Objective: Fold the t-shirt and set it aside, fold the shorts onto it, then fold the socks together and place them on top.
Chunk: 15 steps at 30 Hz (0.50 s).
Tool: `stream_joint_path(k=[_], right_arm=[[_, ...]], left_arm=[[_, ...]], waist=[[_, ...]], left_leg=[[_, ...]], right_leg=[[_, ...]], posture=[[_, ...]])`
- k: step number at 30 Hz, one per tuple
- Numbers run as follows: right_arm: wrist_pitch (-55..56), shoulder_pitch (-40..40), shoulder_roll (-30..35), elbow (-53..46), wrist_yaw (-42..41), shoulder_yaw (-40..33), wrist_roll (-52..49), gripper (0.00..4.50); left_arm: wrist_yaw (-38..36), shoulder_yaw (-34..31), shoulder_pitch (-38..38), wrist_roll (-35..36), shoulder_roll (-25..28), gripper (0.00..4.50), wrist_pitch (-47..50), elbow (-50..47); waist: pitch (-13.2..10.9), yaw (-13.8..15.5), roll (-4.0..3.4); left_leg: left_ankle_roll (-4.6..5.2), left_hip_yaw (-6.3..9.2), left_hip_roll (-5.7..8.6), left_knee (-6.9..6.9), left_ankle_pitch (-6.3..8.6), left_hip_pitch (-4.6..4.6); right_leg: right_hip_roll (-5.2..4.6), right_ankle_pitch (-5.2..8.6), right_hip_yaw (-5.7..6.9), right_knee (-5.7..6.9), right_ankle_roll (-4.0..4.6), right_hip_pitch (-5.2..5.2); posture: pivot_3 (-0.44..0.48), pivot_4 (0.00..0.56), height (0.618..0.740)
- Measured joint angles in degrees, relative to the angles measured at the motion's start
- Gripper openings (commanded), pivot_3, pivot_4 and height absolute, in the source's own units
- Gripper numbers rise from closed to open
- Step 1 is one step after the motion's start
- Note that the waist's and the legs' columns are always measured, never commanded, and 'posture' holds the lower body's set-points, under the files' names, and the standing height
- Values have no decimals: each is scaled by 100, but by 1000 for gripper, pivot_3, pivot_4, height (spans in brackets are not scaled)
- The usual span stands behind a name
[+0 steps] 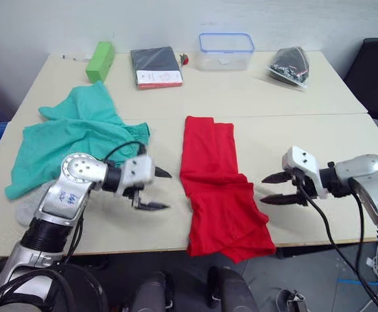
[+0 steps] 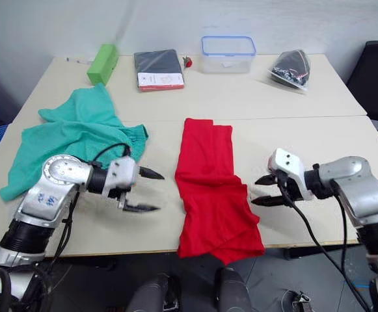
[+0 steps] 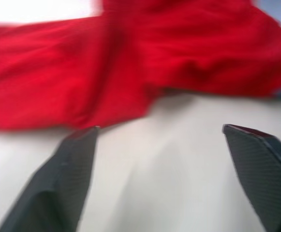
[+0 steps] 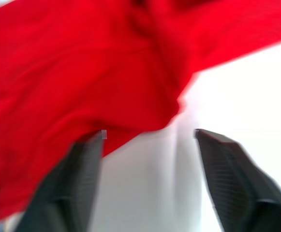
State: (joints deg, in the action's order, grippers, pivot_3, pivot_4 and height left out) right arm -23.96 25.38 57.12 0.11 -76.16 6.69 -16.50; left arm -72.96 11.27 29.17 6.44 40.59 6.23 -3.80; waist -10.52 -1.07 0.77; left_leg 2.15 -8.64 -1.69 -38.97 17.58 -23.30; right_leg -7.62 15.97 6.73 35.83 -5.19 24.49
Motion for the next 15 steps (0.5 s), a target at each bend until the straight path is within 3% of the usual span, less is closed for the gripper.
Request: stream_joint_path(k=[1,4,6,9,15], right_arm=[[660,-178,87,11,-42,-77,154,4451],[2813,-539,195,251,-250,-247,552,4483],[4763,-618,202,755,-403,-264,784,4483],[6686,-469,86,1481,-400,-216,1078,4483],[8795,-122,-124,2273,-99,281,1548,4483]], left_arm=[[-12,148,11,-180,-6,4500,-564,40],[-56,438,119,-490,-67,4500,-1938,343],[-13,587,243,-592,-297,4500,-2584,641],[93,810,342,-748,-533,4500,-3284,966],[384,1036,585,-1056,-840,4500,-4387,1587]], waist=[[0,21,0],[0,78,0],[0,85,0],[-1,79,0],[-1,81,0]], left_leg=[[-3,-5,1,-1,2,0],[10,-21,-1,-1,-6,9],[33,-28,0,-2,-17,12],[42,-33,-1,-11,-23,14],[45,-38,-5,-14,-28,22]], right_leg=[[-1,-1,2,-2,-3,0],[7,-3,13,0,-6,-2],[11,-5,11,1,-10,-3],[11,-6,9,4,-11,-4],[9,-6,9,8,-11,-8]], posture=[[0,150,740],[0,150,740],[0,150,740],[0,150,740],[0,150,740]])
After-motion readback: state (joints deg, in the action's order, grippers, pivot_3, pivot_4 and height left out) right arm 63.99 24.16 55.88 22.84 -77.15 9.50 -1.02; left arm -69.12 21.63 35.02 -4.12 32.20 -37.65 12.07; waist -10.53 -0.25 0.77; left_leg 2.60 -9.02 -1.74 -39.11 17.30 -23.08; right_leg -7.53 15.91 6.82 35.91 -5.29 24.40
